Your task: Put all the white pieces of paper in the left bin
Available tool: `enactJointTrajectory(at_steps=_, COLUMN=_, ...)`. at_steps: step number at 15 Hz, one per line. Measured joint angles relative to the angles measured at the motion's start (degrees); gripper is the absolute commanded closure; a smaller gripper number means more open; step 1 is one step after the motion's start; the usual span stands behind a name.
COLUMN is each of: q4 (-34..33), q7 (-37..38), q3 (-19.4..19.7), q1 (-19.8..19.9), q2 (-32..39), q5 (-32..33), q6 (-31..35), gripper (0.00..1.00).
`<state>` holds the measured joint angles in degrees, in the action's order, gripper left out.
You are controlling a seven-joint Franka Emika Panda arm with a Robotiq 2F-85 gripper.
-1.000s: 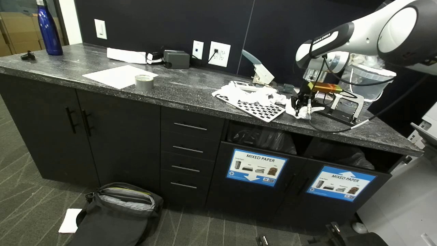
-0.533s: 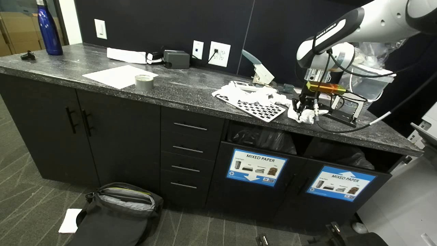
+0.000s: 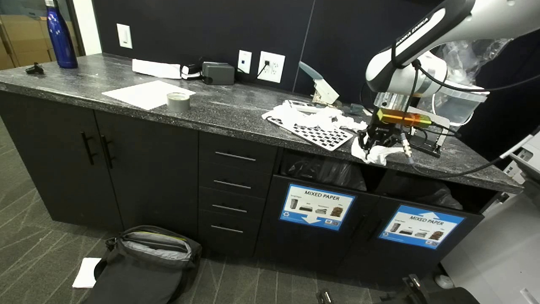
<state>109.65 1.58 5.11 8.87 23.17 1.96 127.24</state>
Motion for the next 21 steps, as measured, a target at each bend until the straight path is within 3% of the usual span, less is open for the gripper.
enactJointTrajectory(at_steps=7, q4=22.3, q7=0.6, q3=0.0, q1=-2.8, q2=-13.1, q5=3.4, q6=9.2, gripper=0.88)
enactJointTrajectory(at_steps=13, q4=42.7, q7=8.7, q3=0.3, q1=-3.8, q2=-18.2, q5=14.1, q6=34.3, gripper=0.90)
enactJointTrajectory(at_steps=16, q4=47.4, q7=16.7, q3=1.3, q1=-4.7, q2=-16.8, q5=19.4, q6=48.3, gripper=0.91)
enactJointTrajectory(at_steps=19, q4=46.8, q7=24.6, q3=8.0, q1=-8.3, q2=-11.6, q5=25.7, q6=61.6, gripper=0.90)
enactJointTrajectory(at_steps=21, q4=44.7, q7=24.2, q3=14.1, q1=-12.8, q2=-6.0, q5=22.5, q6=70.3, gripper=0.90)
